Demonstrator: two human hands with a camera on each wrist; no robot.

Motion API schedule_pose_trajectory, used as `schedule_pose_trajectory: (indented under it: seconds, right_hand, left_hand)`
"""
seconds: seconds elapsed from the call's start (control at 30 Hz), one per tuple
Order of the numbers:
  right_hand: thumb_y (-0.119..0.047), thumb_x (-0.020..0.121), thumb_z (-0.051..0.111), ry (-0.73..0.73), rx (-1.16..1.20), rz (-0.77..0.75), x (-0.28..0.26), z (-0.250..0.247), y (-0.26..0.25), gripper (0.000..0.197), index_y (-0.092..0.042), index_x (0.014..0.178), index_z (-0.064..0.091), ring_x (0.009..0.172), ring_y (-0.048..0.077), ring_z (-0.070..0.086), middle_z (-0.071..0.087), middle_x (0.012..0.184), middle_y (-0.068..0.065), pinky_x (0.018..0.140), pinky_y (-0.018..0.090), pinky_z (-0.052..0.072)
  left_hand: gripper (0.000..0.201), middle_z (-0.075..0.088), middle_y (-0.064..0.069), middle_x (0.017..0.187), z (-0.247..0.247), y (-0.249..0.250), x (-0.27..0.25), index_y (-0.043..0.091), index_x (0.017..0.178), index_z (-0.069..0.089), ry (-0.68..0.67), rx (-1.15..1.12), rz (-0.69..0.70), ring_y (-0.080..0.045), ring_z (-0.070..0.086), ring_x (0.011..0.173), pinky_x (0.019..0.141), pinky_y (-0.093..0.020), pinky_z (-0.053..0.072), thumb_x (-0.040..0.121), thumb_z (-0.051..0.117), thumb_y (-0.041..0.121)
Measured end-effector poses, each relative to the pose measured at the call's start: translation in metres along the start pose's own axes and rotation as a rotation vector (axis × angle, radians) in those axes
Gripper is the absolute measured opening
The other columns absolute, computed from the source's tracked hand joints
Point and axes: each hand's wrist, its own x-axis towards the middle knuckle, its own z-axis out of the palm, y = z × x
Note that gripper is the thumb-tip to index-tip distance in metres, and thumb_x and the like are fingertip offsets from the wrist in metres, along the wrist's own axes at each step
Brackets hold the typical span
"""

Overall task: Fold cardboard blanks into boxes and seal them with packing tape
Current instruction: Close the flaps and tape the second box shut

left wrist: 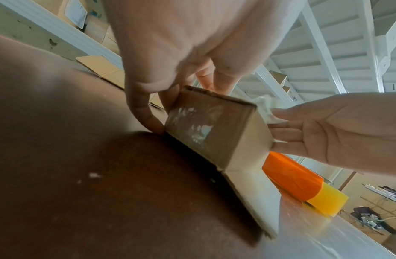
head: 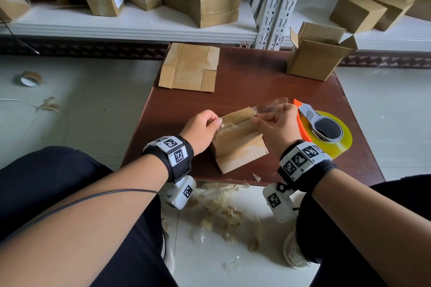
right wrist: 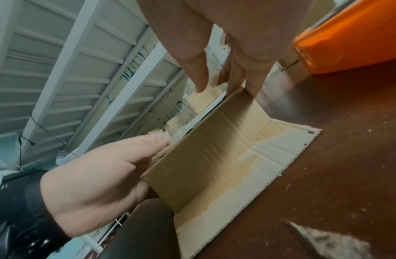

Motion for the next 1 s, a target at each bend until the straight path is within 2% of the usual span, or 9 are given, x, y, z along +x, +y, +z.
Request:
schedule_pose_trajectory:
  seconds: [0.07,0.23,0.33,0.43,0.53,0.63,0.77,0.9,1.0]
  right_hand:
    - [-0.020,0.083,0.089,-0.041,0.011,0.000,-0.003,0.002,-0.004,0.069,-0.018,0.125,0.034,0.102,0.012,0.070,0.068,0.113,0.001,0.077,0.019,0.057]
    - [-0.017,0.077,0.093,-0.091,0.028,-0.004,-0.010,0.008,-0.010,0.088,-0.024,0.136,0.028,0.127,0.018,0.059,0.057,0.130,-0.002,0.102,0.033,0.053]
    - [-0.021,0.079,0.093,-0.088,-0.006,0.000,-0.009,0.006,-0.013,0.095,-0.023,0.145,0.025,0.116,0.015,0.064,0.067,0.121,-0.007,0.091,0.028,0.053]
    - [-0.021,0.081,0.091,-0.077,-0.005,0.006,-0.010,0.006,-0.016,0.091,-0.020,0.143,0.025,0.086,-0.004,0.067,0.074,0.106,-0.007,0.071,0.016,0.053]
    - [-0.015,0.084,0.088,-0.047,-0.022,-0.006,-0.010,0.006,-0.013,0.074,-0.024,0.129,0.029,0.061,-0.007,0.062,0.075,0.093,-0.003,0.052,0.010,0.049]
    - [-0.015,0.089,0.083,-0.035,-0.028,-0.012,-0.004,0.006,-0.008,0.066,-0.020,0.128,0.029,0.063,0.005,0.062,0.074,0.086,0.000,0.051,0.014,0.048]
    - [-0.015,0.088,0.082,-0.017,-0.034,-0.014,0.002,0.006,-0.002,0.070,-0.011,0.134,0.030,0.057,0.001,0.055,0.063,0.077,-0.005,0.050,0.014,0.044]
    - [-0.025,0.080,0.092,-0.039,-0.026,-0.012,0.000,0.009,-0.003,0.089,-0.017,0.140,0.027,0.092,0.005,0.064,0.064,0.108,-0.004,0.070,0.017,0.050]
    - [-0.027,0.080,0.091,-0.064,-0.002,-0.010,-0.004,0.009,-0.008,0.084,-0.018,0.134,0.027,0.106,0.005,0.066,0.070,0.118,-0.005,0.075,0.017,0.051]
  left_hand:
    - [0.021,0.069,0.000,0.086,0.002,0.002,-0.002,0.015,0.090,0.063,-0.015,-0.025,0.020,-0.016,0.058,0.077,0.070,-0.022,0.043,0.106,0.055,0.025]
    - [0.021,0.062,-0.002,0.084,0.005,0.003,-0.002,0.022,0.087,0.057,-0.026,-0.031,0.032,-0.016,0.051,0.075,0.074,-0.033,0.044,0.106,0.054,0.028]
    - [0.020,0.062,-0.003,0.085,0.003,0.005,-0.003,0.021,0.089,0.058,-0.030,-0.026,0.036,-0.016,0.050,0.076,0.075,-0.034,0.044,0.106,0.053,0.028]
    - [0.019,0.066,-0.011,0.092,0.003,0.006,-0.004,0.015,0.094,0.061,-0.028,-0.031,0.045,-0.016,0.051,0.078,0.076,-0.033,0.046,0.107,0.053,0.028]
    - [0.019,0.064,-0.003,0.088,0.002,0.006,-0.004,0.011,0.097,0.062,-0.020,-0.040,0.054,-0.015,0.051,0.079,0.067,-0.014,0.040,0.107,0.054,0.026]
    - [0.019,0.065,-0.003,0.092,0.003,0.005,-0.003,0.008,0.100,0.063,-0.004,-0.051,0.054,-0.014,0.053,0.082,0.067,-0.008,0.038,0.106,0.055,0.025]
    - [0.019,0.067,-0.005,0.093,0.003,0.004,-0.003,0.007,0.102,0.063,0.003,-0.062,0.061,-0.014,0.054,0.082,0.066,-0.007,0.038,0.106,0.055,0.023]
    - [0.017,0.062,0.002,0.087,0.004,0.004,-0.003,0.006,0.102,0.062,-0.006,-0.076,0.078,-0.011,0.051,0.078,0.066,-0.007,0.038,0.107,0.054,0.021]
    - [0.016,0.063,0.000,0.089,0.006,0.003,-0.003,0.007,0.101,0.061,-0.012,-0.078,0.083,-0.011,0.051,0.079,0.068,-0.009,0.039,0.107,0.054,0.020]
